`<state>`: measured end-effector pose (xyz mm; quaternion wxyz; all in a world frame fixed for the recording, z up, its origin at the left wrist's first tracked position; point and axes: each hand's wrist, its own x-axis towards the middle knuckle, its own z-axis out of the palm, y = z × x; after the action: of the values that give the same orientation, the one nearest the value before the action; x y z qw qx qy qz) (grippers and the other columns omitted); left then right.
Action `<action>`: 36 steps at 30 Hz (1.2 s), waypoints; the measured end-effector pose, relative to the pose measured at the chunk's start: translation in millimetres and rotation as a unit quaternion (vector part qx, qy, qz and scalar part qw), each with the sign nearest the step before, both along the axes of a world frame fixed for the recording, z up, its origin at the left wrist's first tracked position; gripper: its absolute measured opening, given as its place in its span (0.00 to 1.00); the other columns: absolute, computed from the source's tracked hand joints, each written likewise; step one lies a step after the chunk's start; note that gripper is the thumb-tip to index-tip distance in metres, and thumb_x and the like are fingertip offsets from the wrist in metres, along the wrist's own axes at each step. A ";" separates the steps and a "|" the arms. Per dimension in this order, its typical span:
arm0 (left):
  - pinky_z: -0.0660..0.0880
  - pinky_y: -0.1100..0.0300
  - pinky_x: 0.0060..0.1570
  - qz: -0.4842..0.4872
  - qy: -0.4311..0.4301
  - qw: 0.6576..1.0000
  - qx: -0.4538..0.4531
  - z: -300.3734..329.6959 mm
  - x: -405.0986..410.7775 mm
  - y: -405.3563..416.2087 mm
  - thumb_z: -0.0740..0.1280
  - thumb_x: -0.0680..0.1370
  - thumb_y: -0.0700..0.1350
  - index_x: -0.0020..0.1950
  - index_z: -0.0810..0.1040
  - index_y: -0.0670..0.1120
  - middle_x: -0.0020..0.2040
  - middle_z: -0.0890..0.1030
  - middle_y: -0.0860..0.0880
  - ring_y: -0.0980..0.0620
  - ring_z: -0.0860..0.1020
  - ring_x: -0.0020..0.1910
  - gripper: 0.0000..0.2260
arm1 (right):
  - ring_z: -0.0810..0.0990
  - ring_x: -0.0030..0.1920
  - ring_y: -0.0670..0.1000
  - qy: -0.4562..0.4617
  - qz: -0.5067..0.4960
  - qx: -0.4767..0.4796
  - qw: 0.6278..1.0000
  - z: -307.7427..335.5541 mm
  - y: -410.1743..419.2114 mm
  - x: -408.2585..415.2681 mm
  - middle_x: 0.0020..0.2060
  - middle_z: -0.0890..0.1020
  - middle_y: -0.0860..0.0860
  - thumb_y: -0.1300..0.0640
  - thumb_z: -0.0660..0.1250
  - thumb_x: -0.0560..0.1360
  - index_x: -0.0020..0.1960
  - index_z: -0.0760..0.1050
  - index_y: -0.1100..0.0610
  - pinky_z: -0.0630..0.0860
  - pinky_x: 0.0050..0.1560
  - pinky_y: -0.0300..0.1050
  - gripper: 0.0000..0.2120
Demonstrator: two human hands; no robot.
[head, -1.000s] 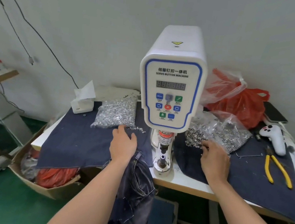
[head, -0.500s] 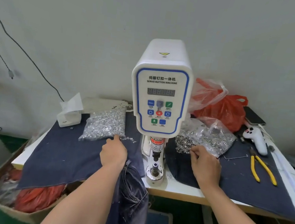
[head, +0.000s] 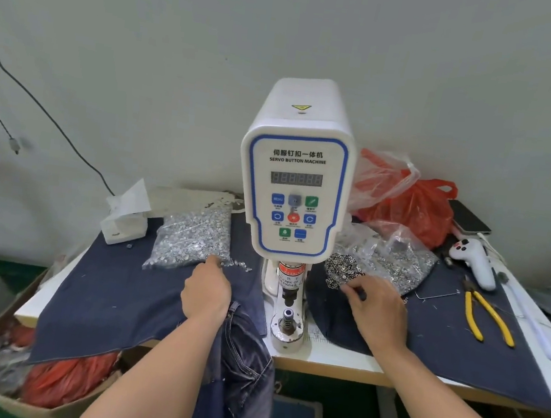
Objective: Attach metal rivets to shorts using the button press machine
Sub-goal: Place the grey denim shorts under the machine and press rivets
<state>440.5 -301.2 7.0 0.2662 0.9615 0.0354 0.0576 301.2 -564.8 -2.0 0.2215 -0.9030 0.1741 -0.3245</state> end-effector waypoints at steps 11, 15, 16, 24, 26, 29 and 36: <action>0.74 0.57 0.50 -0.047 -0.018 0.971 -0.234 5.2 -21.1 14.0 0.71 0.80 0.46 0.50 0.82 0.55 0.46 0.83 0.60 0.58 0.81 0.48 0.03 | 0.62 0.24 0.44 0.112 0.092 0.711 0.688 40.7 81.6 -17.2 0.29 0.75 0.52 0.61 0.75 0.76 0.47 0.81 0.64 0.55 0.19 0.35 0.06; 0.76 0.62 0.52 -0.072 0.012 0.943 -0.324 7.4 -32.7 20.8 0.75 0.78 0.45 0.50 0.83 0.57 0.45 0.87 0.58 0.63 0.83 0.48 0.06 | 0.61 0.23 0.43 0.126 0.085 0.779 0.609 48.7 93.3 -15.7 0.29 0.74 0.52 0.63 0.72 0.78 0.47 0.78 0.64 0.54 0.18 0.32 0.04; 0.76 0.64 0.51 -0.077 0.026 0.936 -0.342 7.9 -35.9 22.1 0.76 0.77 0.45 0.49 0.84 0.56 0.44 0.87 0.57 0.62 0.84 0.47 0.06 | 0.61 0.23 0.42 0.127 0.084 0.790 0.593 50.2 94.3 -15.6 0.29 0.73 0.52 0.63 0.71 0.78 0.46 0.78 0.64 0.54 0.18 0.32 0.04; 0.75 0.74 0.41 -0.143 0.096 0.901 -0.398 13.5 -69.0 18.6 0.78 0.76 0.40 0.45 0.90 0.52 0.44 0.89 0.56 0.64 0.84 0.43 0.06 | 0.64 0.22 0.42 0.121 0.097 0.818 0.554 49.0 95.9 -16.0 0.29 0.72 0.51 0.61 0.69 0.80 0.47 0.78 0.64 0.59 0.17 0.32 0.07; 0.75 0.74 0.41 -0.153 0.102 0.898 -0.399 14.3 -74.5 15.0 0.78 0.77 0.41 0.45 0.90 0.52 0.44 0.89 0.56 0.64 0.84 0.43 0.06 | 0.63 0.23 0.42 0.118 0.096 0.815 0.559 48.5 96.2 -16.0 0.29 0.72 0.51 0.61 0.69 0.80 0.46 0.79 0.65 0.59 0.17 0.32 0.08; 0.75 0.73 0.43 -0.171 0.097 0.895 -0.401 15.4 -81.6 8.6 0.78 0.76 0.41 0.46 0.89 0.52 0.44 0.89 0.55 0.63 0.84 0.44 0.05 | 0.62 0.23 0.42 0.116 0.095 0.817 0.557 50.0 96.2 -16.1 0.29 0.71 0.51 0.61 0.69 0.80 0.45 0.80 0.65 0.58 0.17 0.32 0.08; 0.77 0.71 0.46 -0.197 0.091 0.885 -0.411 16.7 -94.2 -4.0 0.78 0.77 0.42 0.47 0.89 0.50 0.45 0.89 0.53 0.59 0.86 0.47 0.03 | 0.62 0.22 0.42 0.100 0.097 0.821 0.554 51.6 99.0 -17.5 0.28 0.70 0.50 0.61 0.69 0.80 0.45 0.80 0.65 0.57 0.17 0.31 0.08</action>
<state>346.3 -305.2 23.8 0.6393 0.7539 -0.1104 -0.1036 283.7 -465.7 49.6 0.8780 -0.3674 0.2976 0.0749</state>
